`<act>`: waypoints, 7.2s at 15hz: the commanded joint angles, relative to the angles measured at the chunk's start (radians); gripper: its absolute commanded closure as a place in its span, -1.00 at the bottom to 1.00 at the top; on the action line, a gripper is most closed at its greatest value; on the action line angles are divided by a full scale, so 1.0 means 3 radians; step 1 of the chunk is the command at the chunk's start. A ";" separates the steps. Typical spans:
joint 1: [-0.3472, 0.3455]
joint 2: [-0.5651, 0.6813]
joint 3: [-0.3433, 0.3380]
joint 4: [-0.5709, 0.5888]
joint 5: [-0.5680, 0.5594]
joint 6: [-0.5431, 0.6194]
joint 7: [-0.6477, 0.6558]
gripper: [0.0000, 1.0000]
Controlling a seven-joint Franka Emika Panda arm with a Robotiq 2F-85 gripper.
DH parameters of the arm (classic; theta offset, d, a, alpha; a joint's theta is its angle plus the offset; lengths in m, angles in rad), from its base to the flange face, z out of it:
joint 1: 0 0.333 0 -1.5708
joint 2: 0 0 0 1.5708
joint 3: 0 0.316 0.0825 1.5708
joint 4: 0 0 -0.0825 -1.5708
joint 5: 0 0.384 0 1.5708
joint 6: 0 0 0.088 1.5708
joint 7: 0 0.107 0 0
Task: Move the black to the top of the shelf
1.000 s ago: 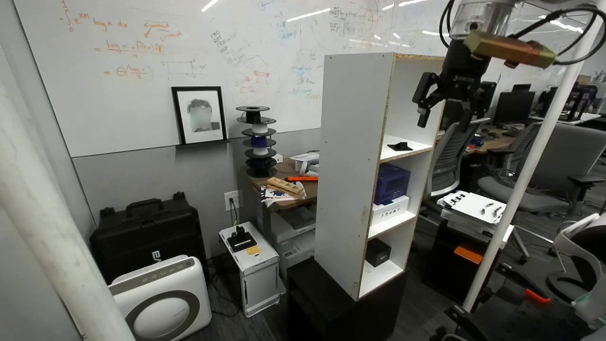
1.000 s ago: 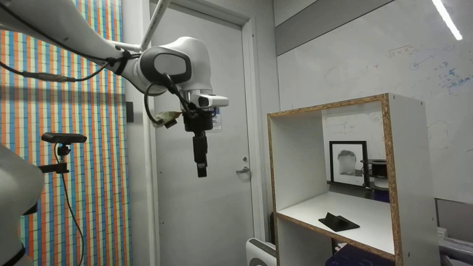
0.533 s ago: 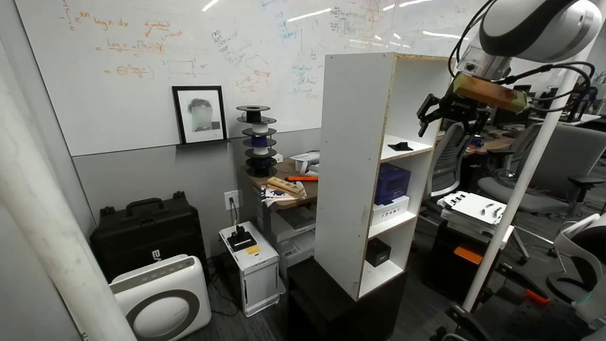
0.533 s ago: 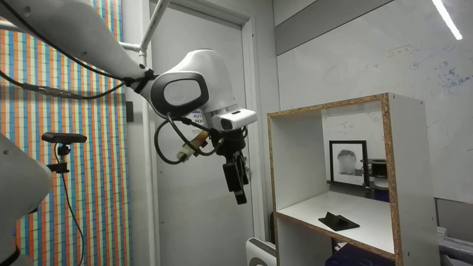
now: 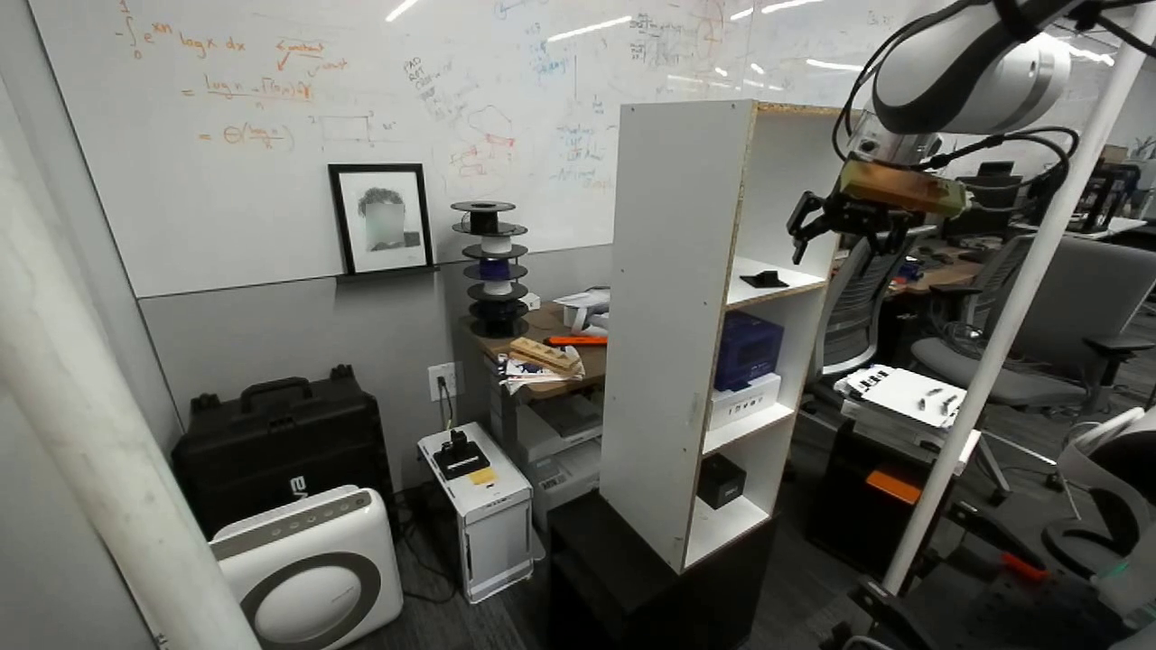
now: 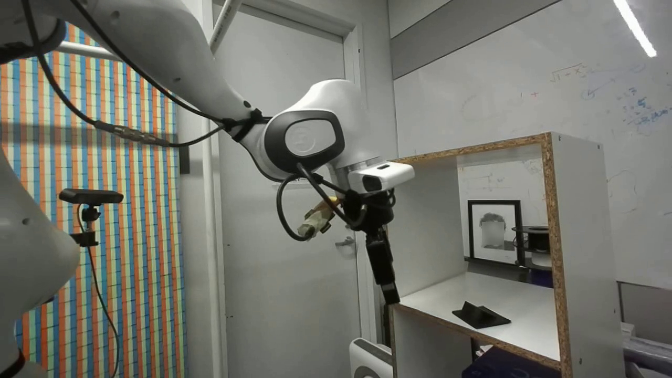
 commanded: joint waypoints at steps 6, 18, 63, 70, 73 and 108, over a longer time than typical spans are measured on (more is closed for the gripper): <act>0.0095 0.0922 -0.0221 0.0901 -0.0516 0.0224 0.0591 -1.00; 0.0527 0.1592 -0.0638 0.1474 -0.0572 0.0269 0.0761 -0.50; 0.0721 0.0965 -0.1005 0.0619 -0.4037 0.1408 0.2729 -1.00; 0.0693 0.1177 -0.1111 0.0816 -0.4541 0.1655 0.3622 -1.00; 0.0681 0.1306 -0.1130 0.0913 -0.4559 0.1708 0.3732 -1.00; 0.0456 0.1792 -0.1087 0.1305 -0.4149 0.2287 0.3782 0.71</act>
